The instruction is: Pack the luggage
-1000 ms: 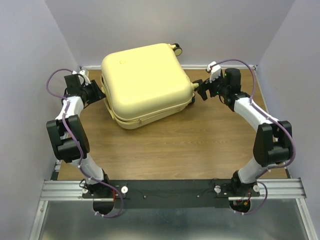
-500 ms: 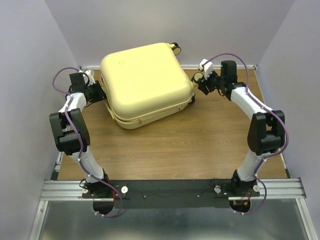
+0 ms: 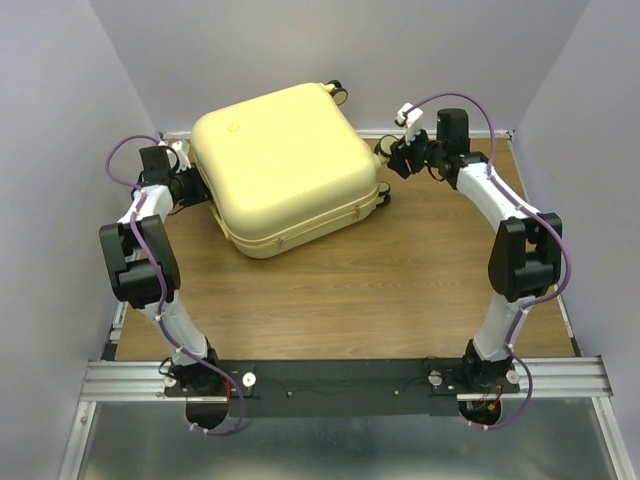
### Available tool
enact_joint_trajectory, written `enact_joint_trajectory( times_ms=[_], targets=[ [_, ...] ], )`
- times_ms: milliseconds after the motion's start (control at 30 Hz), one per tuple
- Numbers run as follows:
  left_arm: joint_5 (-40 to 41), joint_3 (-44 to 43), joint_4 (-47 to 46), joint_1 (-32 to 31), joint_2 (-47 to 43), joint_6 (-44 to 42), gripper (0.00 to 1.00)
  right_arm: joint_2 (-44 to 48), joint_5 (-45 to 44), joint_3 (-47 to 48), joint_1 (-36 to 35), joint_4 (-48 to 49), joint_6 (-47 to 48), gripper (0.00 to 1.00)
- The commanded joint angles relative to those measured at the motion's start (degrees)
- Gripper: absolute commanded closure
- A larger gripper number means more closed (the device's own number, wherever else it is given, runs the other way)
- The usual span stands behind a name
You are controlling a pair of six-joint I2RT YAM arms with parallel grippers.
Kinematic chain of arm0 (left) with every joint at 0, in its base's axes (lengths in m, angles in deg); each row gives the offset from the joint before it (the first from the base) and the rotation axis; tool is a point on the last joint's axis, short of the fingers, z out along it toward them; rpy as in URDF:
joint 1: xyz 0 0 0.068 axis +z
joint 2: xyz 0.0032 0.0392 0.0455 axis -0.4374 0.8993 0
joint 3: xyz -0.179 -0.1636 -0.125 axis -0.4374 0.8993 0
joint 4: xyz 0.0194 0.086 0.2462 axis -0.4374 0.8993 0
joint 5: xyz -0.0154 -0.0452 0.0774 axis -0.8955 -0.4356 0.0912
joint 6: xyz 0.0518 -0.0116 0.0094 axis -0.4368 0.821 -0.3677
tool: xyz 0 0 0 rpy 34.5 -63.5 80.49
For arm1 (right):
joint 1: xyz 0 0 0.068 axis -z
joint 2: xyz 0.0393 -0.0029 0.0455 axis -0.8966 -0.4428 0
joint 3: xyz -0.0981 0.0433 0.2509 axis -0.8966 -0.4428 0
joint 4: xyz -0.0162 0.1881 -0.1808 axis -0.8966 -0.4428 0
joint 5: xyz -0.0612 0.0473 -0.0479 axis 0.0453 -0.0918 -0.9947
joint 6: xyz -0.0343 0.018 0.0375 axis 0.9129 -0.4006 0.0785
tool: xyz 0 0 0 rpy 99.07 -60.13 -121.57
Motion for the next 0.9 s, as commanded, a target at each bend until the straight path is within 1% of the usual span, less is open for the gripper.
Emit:
enact_joint_trajectory(
  times_ms=[0,33,100,133,200,233,267,300,333,400,433,500,600,633,667,700,733,800,833,867],
  targets=[
    [-3.09,-0.3,-0.83,-1.15,0.95,0.44,0.67,-0.49,-2.63,-3.97,-2.62,14.48,0.14,0.35],
    [-3.18,-0.65,-0.48,-1.14,1.04,0.26,0.67,-0.23,-5.26,-5.28,-2.61,14.56,0.68,0.33],
    [-3.18,-0.74,-0.48,-0.88,1.12,0.61,0.67,0.38,-6.77,-7.22,-1.39,14.13,0.42,0.3],
    [-3.09,-0.39,-0.57,-0.71,1.04,1.05,0.68,0.65,-8.34,-7.49,-0.86,13.77,0.07,0.27],
    [-2.83,0.22,-0.92,-0.53,0.78,2.45,0.69,1.35,-8.8,-7.32,1.15,11.67,-1.5,0.25],
    [-2.66,0.75,-1.35,-0.35,0.77,2.98,0.71,1.7,-9.15,-6.88,1.95,11.58,-2.12,0.24],
    [-2.65,0.93,-1.36,-0.35,0.77,3.68,0.73,2.05,-9.15,-6.79,2.65,8.09,-2.65,0.23],
    [-2.48,1.19,-1.36,-0.35,0.95,3.95,0.75,2.67,-9.06,-6.79,3.96,6.93,-3.44,0.21],
    [-1.96,1.28,-1.36,-0.35,0.95,4.22,0.8,4.32,-8.63,-7.66,4.59,5.87,-3.71,0.17],
    [0.32,1.72,-1.18,-0.26,0.95,4.66,0.83,6.7,-9.15,-9.33,5.9,3.15,-4.06,0.13],
    [1.55,1.98,-1.01,-0.35,0.86,4.92,0.88,9.24,-9.67,-10.56,6.26,2.27,-4.15,0.1],
    [5.5,3.3,-0.66,-0.35,0.6,6.06,0.9,11.71,-10.64,-14.77,7.66,0.42,-6.59,0.08],
    [8.49,5.41,-0.92,-0.44,0.07,6.94,0.88,17.86,-8.9,-21.1,8.81,-0.99,-10.37,0.11],
    [9.2,5.85,-1.35,-0.44,-0.02,7.73,0.84,19.7,-7.58,-22.68,8.81,-0.99,-11.35,0.15],
    [9.56,6.63,-1.53,-0.53,0.07,7.99,0.82,23.03,-3.39,-24.44,8.81,-0.82,-11.62,0.18],
    [10.0,6.73,-1.45,-0.7,0.24,8.17,0.78,24.45,-1.17,-26.98,8.72,-0.38,-12.58,0.2],
    [10.61,6.9,-1.45,-1.14,0.25,8.26,0.75,25.43,0.59,-28.49,8.55,0.75,-16.59,0.23],
    [12.28,7.26,-1.45,-1.84,0.33,8.26,0.75,27.45,2.28,-32.17,6.98,5.05,-20.65,0.25],
    [12.81,7.34,-1.53,-2.37,0.42,8.35,0.74,28.07,2.28,-33.76,6.1,7.07,-24.33,0.26],
    [13.16,7.69,-1.62,-2.81,0.68,8.61,0.74,28.59,1.41,-35.34,5.13,12.66,-26.02,0.26]
  ],
)
